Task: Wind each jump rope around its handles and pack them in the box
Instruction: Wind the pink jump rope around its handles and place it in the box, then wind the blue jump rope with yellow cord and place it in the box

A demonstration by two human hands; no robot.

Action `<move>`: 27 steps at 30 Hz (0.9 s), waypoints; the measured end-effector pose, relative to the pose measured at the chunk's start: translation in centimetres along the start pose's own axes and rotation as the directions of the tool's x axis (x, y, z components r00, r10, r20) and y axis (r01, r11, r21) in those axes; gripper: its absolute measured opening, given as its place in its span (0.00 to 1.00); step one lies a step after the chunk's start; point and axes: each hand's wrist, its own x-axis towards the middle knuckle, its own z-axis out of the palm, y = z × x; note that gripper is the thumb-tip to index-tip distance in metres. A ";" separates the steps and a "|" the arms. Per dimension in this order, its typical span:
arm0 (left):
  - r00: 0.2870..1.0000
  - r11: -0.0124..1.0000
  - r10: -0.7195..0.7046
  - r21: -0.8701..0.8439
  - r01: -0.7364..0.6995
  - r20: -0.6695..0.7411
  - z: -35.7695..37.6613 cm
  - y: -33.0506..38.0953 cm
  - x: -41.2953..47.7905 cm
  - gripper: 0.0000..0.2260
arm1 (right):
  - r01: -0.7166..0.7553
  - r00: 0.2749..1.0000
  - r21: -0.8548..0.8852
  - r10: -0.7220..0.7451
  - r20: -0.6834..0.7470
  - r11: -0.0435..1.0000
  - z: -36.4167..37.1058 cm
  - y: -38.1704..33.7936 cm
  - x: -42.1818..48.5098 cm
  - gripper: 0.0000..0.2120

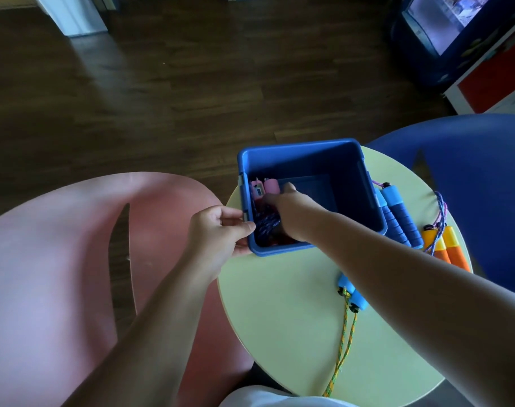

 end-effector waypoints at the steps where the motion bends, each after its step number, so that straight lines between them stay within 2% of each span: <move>1: 1.000 1.000 -0.004 0.005 0.004 -0.006 0.0 -0.1 -0.1 0.10 | -0.013 1.000 -0.022 0.014 0.012 1.000 0.1 -0.3 0.0 0.27; 7: 1.000 0.999 0.014 0.042 -0.013 -0.020 0.1 -0.3 -0.4 0.10 | 0.015 0.999 -0.083 -0.011 0.051 0.996 -0.7 -0.5 -0.5 0.32; 12: 0.995 0.980 0.092 0.180 -0.084 -0.036 0.0 -0.4 -0.9 0.07 | 0.085 0.996 0.089 -0.082 -0.033 0.992 -2.3 1.2 -1.9 0.28; 16: 0.974 0.944 0.200 0.286 -0.163 -0.103 -1.0 -0.4 -2.4 0.06 | 0.105 0.977 0.276 -0.046 -0.210 0.955 -3.8 3.2 -4.2 0.27; 19: 0.954 0.926 0.256 0.321 -0.197 -0.156 -1.4 -0.8 -4.4 0.08 | 0.166 0.926 0.504 0.042 -0.376 0.848 -4.6 4.8 -7.7 0.19; 21: 0.942 0.917 0.287 0.335 -0.218 -0.172 -1.0 -1.8 -6.0 0.04 | 0.199 0.891 0.634 0.132 -0.435 0.747 -4.8 6.4 -10.8 0.14; 22: 0.938 0.915 0.299 0.332 -0.230 -0.175 -0.6 -2.4 -6.9 0.02 | 0.215 0.878 0.685 0.170 -0.448 0.696 -4.6 7.4 -12.4 0.11; 24: 0.939 0.923 0.293 0.309 -0.229 -0.179 0.8 -3.9 -8.7 0.04 | 0.222 0.854 0.745 0.243 -0.460 0.629 -3.8 10.0 -15.3 0.08; 27: 0.968 0.937 0.223 0.299 -0.180 -0.116 4.1 -6.7 -10.7 0.06 | 0.169 0.844 0.821 0.351 -0.406 0.545 -1.4 14.2 -18.4 0.04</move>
